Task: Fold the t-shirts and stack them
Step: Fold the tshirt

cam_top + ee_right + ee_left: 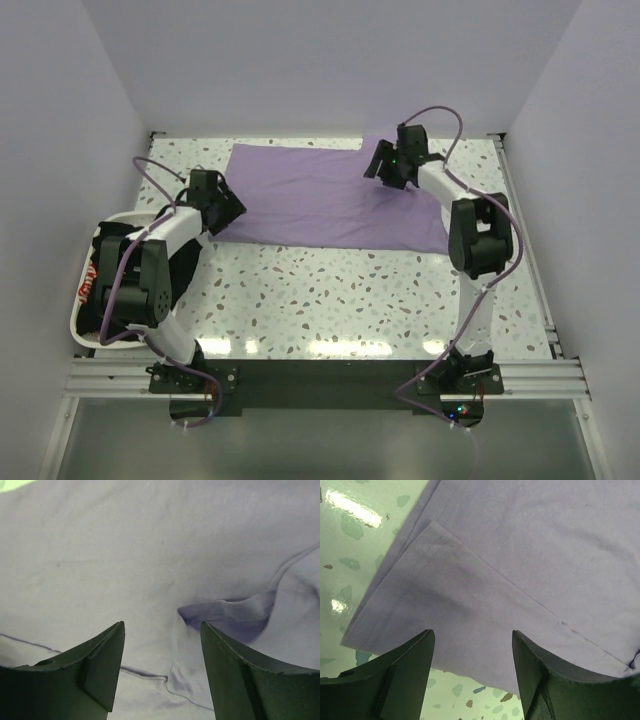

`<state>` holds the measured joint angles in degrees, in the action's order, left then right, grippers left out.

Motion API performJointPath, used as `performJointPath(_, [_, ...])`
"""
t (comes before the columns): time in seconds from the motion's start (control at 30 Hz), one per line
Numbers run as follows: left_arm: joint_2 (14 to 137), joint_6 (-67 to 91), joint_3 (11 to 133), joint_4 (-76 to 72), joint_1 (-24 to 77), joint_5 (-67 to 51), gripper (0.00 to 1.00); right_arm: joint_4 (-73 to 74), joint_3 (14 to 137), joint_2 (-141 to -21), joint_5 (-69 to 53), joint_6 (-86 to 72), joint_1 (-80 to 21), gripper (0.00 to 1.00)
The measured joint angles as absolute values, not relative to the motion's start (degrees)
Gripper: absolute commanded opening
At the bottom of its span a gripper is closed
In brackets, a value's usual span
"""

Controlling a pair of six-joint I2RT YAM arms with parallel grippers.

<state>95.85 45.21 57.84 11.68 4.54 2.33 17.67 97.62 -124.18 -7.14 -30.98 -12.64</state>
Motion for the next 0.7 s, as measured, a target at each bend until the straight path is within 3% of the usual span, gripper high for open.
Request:
performJointPath(0.17, [95.85,45.19,57.84,11.68,4.54,2.31,0.68,15.81,91.70,-116.81,-5.67,-31.14,-10.52,0.59])
performJointPath(0.3, [95.85,45.19,57.84,11.68,4.54,2.31,0.68,15.53,88.07,-112.57,-2.83,-31.27,-9.08,0.40])
performJointPath(0.33, [95.85,45.19,57.84,11.66,4.54,2.28,0.68,15.42,87.53,-112.31,-2.15,-31.29,-8.80,0.31])
performJointPath(0.4, [95.85,45.19,57.84,11.66,4.54,2.22,0.68,15.49,87.09,-112.57,-1.15,-31.27,-8.45,0.25])
performJointPath(0.7, [95.85,45.17,57.84,11.68,4.54,1.89,0.68,18.02,90.63,-120.18,2.52,-29.71,-6.92,0.24])
